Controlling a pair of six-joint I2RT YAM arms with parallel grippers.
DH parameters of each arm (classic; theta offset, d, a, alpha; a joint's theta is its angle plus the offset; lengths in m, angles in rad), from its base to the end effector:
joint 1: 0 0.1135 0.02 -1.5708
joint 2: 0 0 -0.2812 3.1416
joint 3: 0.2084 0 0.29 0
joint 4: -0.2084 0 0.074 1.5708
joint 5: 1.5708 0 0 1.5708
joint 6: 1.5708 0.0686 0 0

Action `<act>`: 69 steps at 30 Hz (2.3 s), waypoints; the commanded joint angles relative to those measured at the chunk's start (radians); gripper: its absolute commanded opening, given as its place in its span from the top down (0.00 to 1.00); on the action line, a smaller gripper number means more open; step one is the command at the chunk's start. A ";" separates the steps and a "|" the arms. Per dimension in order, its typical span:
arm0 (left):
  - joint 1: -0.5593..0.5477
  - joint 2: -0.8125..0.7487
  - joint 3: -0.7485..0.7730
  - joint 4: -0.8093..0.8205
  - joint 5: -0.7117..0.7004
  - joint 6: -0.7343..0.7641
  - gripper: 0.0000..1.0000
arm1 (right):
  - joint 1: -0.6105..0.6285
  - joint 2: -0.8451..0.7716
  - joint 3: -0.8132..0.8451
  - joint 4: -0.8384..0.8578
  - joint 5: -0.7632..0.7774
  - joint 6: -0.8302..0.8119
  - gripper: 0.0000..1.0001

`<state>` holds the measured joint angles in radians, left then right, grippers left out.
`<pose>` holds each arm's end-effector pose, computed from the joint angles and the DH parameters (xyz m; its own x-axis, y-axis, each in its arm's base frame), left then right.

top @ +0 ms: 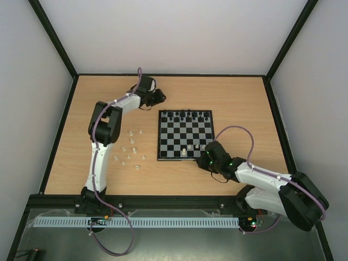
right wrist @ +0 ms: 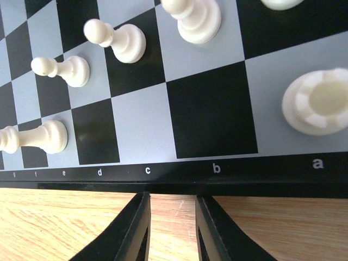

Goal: Set up the chess pieces on the board
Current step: Adjust the chessboard at the center of the board, then pick up the chess piece at the center of the board.

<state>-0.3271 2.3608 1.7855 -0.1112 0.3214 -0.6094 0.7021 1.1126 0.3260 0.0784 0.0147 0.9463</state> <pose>0.5594 -0.2127 0.1192 -0.7991 -0.3023 -0.5196 0.0962 0.7889 -0.6069 0.1891 0.1586 0.1145 -0.8073 0.3796 -0.4518 0.0303 0.7914 0.6106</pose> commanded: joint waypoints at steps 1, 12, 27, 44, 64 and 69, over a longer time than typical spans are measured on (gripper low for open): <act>0.000 -0.100 -0.098 0.024 -0.022 -0.001 0.61 | 0.016 -0.058 0.014 -0.077 0.032 -0.021 0.73; 0.009 -0.521 -0.354 0.007 -0.086 0.020 0.37 | 0.053 -0.152 0.227 -0.286 0.003 -0.201 0.44; 0.024 -1.205 -0.720 -0.116 -0.347 -0.036 0.00 | 0.139 0.385 0.745 -0.337 -0.064 -0.494 0.40; 0.031 -1.704 -0.863 -0.345 -0.453 -0.013 0.01 | 0.363 0.749 1.077 -0.372 -0.074 -0.595 0.46; 0.030 -1.755 -0.802 -0.396 -0.445 0.013 0.01 | 0.422 0.998 1.379 -0.555 0.143 -0.622 0.50; 0.030 -1.745 -0.809 -0.387 -0.438 0.017 0.00 | 0.422 1.045 1.432 -0.594 0.182 -0.627 0.50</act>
<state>-0.3023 0.6090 0.9661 -0.4934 -0.1211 -0.6090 1.1194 2.1265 1.7206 -0.4099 0.1333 0.3359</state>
